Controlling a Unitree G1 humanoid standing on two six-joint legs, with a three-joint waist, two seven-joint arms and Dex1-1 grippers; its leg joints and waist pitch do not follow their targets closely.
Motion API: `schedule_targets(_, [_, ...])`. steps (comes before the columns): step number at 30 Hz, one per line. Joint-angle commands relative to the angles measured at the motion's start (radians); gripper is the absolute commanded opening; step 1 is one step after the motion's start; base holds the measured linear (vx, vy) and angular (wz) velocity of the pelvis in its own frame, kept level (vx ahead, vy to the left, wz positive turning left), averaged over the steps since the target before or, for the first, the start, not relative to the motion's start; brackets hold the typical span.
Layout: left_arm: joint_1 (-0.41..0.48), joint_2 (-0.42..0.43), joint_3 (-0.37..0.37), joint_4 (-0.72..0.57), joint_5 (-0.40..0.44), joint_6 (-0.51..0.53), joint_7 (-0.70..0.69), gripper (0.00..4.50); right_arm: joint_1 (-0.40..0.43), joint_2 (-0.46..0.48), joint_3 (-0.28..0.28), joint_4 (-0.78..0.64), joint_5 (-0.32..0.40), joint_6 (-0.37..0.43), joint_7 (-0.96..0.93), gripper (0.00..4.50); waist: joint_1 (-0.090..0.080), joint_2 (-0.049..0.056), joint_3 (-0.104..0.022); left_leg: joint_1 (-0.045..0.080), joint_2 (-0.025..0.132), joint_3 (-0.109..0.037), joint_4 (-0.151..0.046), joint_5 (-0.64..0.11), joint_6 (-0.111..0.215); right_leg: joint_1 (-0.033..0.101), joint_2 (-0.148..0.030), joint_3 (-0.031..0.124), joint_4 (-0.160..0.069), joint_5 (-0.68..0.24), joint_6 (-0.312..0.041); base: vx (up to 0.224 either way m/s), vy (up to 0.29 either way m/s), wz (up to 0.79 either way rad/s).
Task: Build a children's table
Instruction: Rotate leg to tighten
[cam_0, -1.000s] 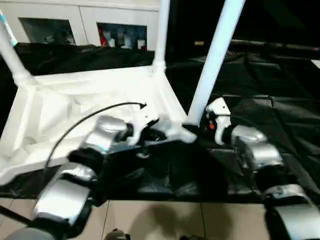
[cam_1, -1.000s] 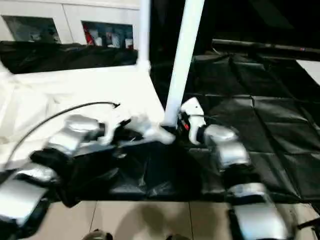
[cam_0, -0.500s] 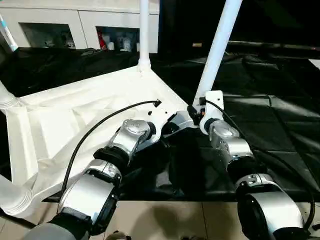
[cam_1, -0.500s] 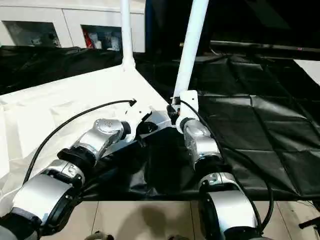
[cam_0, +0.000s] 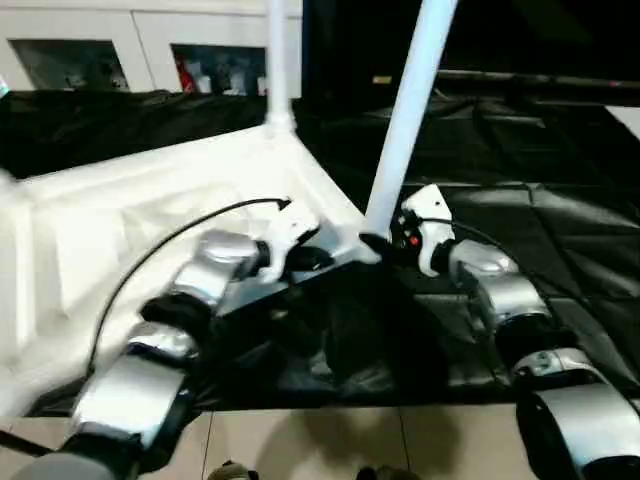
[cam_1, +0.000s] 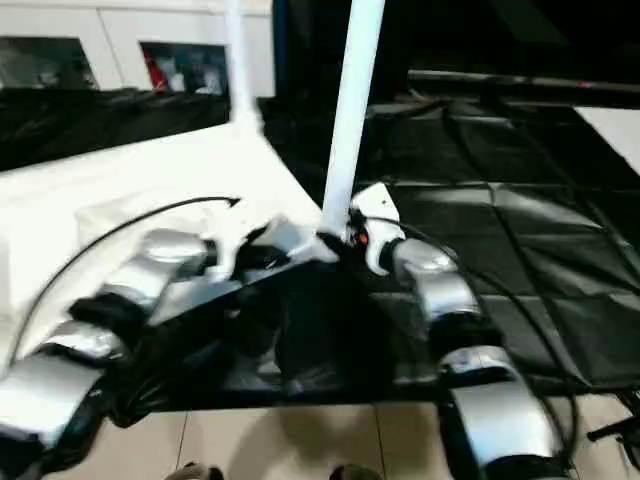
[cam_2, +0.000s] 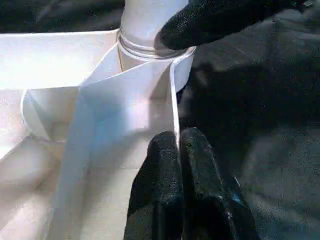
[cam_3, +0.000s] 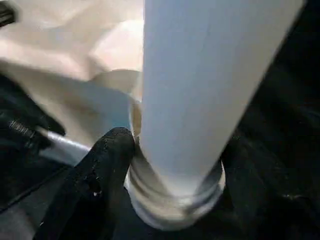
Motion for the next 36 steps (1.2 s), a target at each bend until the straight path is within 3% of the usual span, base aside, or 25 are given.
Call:
schedule_targets(1, [0.031,-0.004,-0.023,-0.034,-0.032,-0.010,-0.092,0.00,0.009,-0.021,0.024,-0.028,0.010,-0.033,0.084,2.92,0.013,-0.010,-0.070,0.009,0.024,0.000,-0.044,-0.116,0.126,0.059,-0.043,0.025,-0.041,-0.008,-0.300,0.000,0.000,0.00])
schedule_targets(3, [0.040,0.004,-0.029,-0.048,-0.036,-0.002,-0.123,0.00,0.012,-0.038,0.028,-0.031,0.010,-0.049,0.111,2.92,0.021,-0.007,-0.071,0.015,0.026,0.002,-0.043,-0.129,0.122,0.056,-0.040,0.025,-0.037,0.008,-0.313,0.000,0.000,0.00])
schedule_targets(6, [0.067,0.034,-0.043,-0.101,-0.050,0.031,-0.215,0.00,0.028,-0.098,0.029,-0.046,0.032,-0.059,0.265,2.92,0.031,-0.005,-0.068,0.017,0.029,0.002,-0.045,-0.173,0.107,0.056,-0.042,0.027,-0.041,-0.037,-0.304,0.000,0.000,0.00])
schedule_targets(10, [0.086,0.061,-0.048,-0.150,-0.060,0.059,-0.272,0.00,0.032,-0.147,0.036,-0.057,0.043,-0.062,0.374,2.92,0.035,-0.005,-0.066,0.017,0.028,0.003,-0.046,-0.194,0.091,0.055,-0.044,0.029,-0.046,-0.080,-0.297,0.000,0.000,0.00])
schedule_targets(14, [0.087,0.071,-0.049,-0.152,-0.058,0.060,-0.290,0.00,0.025,-0.164,0.041,-0.047,0.039,-0.063,0.396,2.92,0.030,0.002,-0.065,0.018,0.026,0.000,-0.048,-0.224,0.065,0.054,-0.042,0.029,-0.052,-0.130,-0.281,0.000,0.000,0.00])
schedule_targets(16, [0.086,0.073,-0.049,-0.153,-0.056,0.063,-0.292,0.00,0.027,-0.164,0.038,-0.055,0.050,-0.048,0.415,2.78,0.030,0.001,-0.066,0.018,0.025,0.000,-0.048,-0.227,0.059,0.055,-0.042,0.030,-0.051,-0.131,-0.280,0.000,0.000,0.00])
schedule_targets(17, [0.083,0.071,-0.047,-0.149,-0.054,0.063,-0.287,0.00,0.033,-0.163,0.038,-0.064,0.055,-0.042,0.422,2.57,0.029,-0.006,-0.067,0.016,0.025,0.000,-0.047,-0.217,0.062,0.056,-0.041,0.029,-0.049,-0.122,-0.279,0.000,0.000,0.00])
schedule_targets(20, [0.081,0.069,-0.045,-0.147,-0.052,0.064,-0.259,0.00,0.047,-0.153,0.036,-0.071,0.059,-0.032,0.427,2.33,0.031,-0.005,-0.068,0.015,0.025,-0.001,-0.046,-0.190,0.075,0.056,-0.041,0.029,-0.045,-0.096,-0.283,0.000,0.000,0.00])
schedule_targets(21, [0.080,0.064,-0.042,-0.146,-0.050,0.068,-0.239,0.00,0.056,-0.144,0.034,-0.078,0.064,-0.023,0.423,2.24,0.031,-0.015,-0.069,0.014,0.025,0.000,-0.044,-0.181,0.082,0.057,-0.042,0.028,-0.044,-0.092,-0.283,0.000,0.000,0.00])
schedule_targets(22, [0.077,0.056,-0.039,-0.141,-0.046,0.068,-0.214,0.00,0.067,-0.133,0.034,-0.086,0.068,-0.015,0.413,2.24,0.033,-0.012,-0.068,0.015,0.025,0.000,-0.044,-0.178,0.084,0.056,-0.042,0.029,-0.044,-0.095,-0.281,0.000,0.000,0.00])
schedule_targets(23, [0.072,0.045,-0.033,-0.131,-0.041,0.069,-0.179,0.00,0.078,-0.117,0.030,-0.091,0.072,-0.002,0.386,2.08,0.032,-0.019,-0.067,0.015,0.025,0.001,-0.044,-0.180,0.088,0.055,-0.042,0.029,-0.047,-0.108,-0.278,0.000,0.000,0.00])
schedule_targets(25, [0.062,0.026,-0.023,-0.114,-0.035,0.067,-0.122,0.00,0.090,-0.090,0.021,-0.089,0.079,0.006,0.344,2.01,0.034,-0.017,-0.065,0.014,0.026,0.000,-0.047,-0.193,0.079,0.053,-0.046,0.029,-0.052,-0.156,-0.264,0.000,0.000,0.00])
schedule_targets(29, [0.025,-0.031,-0.003,-0.056,-0.009,0.069,0.056,0.00,0.098,-0.007,-0.011,-0.026,0.061,0.030,0.136,1.96,0.024,-0.016,-0.060,0.022,0.023,-0.006,-0.055,-0.269,0.030,0.043,-0.047,0.032,-0.068,-0.295,-0.219,0.000,0.000,0.00])
schedule_targets(30, [0.021,-0.041,-0.001,-0.047,-0.005,0.076,0.082,0.00,0.103,0.009,-0.017,-0.023,0.061,0.033,0.095,1.96,0.021,-0.024,-0.060,0.020,0.022,-0.007,-0.056,-0.280,0.022,0.045,-0.049,0.032,-0.071,-0.318,-0.206,0.000,0.000,0.00])
schedule_targets(31, [0.021,-0.041,-0.001,-0.047,-0.005,0.076,0.082,0.00,0.103,0.009,-0.017,-0.023,0.061,0.033,0.095,1.96,0.022,-0.023,-0.059,0.020,0.022,-0.009,-0.057,-0.282,0.020,0.044,-0.049,0.032,-0.072,-0.329,-0.199,0.000,0.000,0.00])
schedule_targets(32, [-0.011,-0.090,0.013,-0.008,0.008,0.097,0.217,0.00,0.105,0.091,-0.071,0.016,0.092,0.064,-0.081,1.96,0.021,-0.023,-0.057,0.022,0.020,-0.007,-0.057,-0.295,0.018,0.039,-0.049,0.034,-0.076,-0.356,-0.188,0.000,0.000,0.00])
schedule_targets(33, [-0.025,-0.114,0.020,0.010,0.013,0.102,0.280,0.00,0.101,0.125,-0.090,0.041,0.095,0.083,-0.180,1.96,0.020,-0.018,-0.054,0.028,0.022,-0.011,-0.063,-0.323,0.001,0.035,-0.051,0.033,-0.084,-0.408,-0.172,0.000,0.000,0.00])
schedule_targets(34, [-0.026,-0.115,0.021,0.011,0.013,0.102,0.284,0.00,0.101,0.128,-0.092,0.043,0.095,0.085,-0.188,1.96,0.017,-0.018,-0.054,0.028,0.021,-0.012,-0.063,-0.333,-0.007,0.034,-0.049,0.033,-0.083,-0.417,-0.170,0.000,0.000,0.00])
schedule_targets(35, [-0.044,-0.152,0.025,0.030,0.019,0.103,0.355,0.00,0.090,0.177,-0.113,0.083,0.085,0.093,-0.334,1.95,0.018,-0.020,-0.054,0.034,0.020,-0.012,-0.064,-0.356,-0.014,0.031,-0.048,0.031,-0.090,-0.439,-0.162,0.000,0.000,0.00])
schedule_targets(36, [-0.054,-0.183,0.023,0.040,0.027,0.101,0.404,0.00,0.072,0.218,-0.125,0.119,0.079,0.094,-0.442,1.95,0.015,-0.009,-0.052,0.037,0.019,-0.013,-0.065,-0.384,-0.025,0.024,-0.049,0.033,-0.093,-0.455,-0.159,0.000,0.000,0.00])
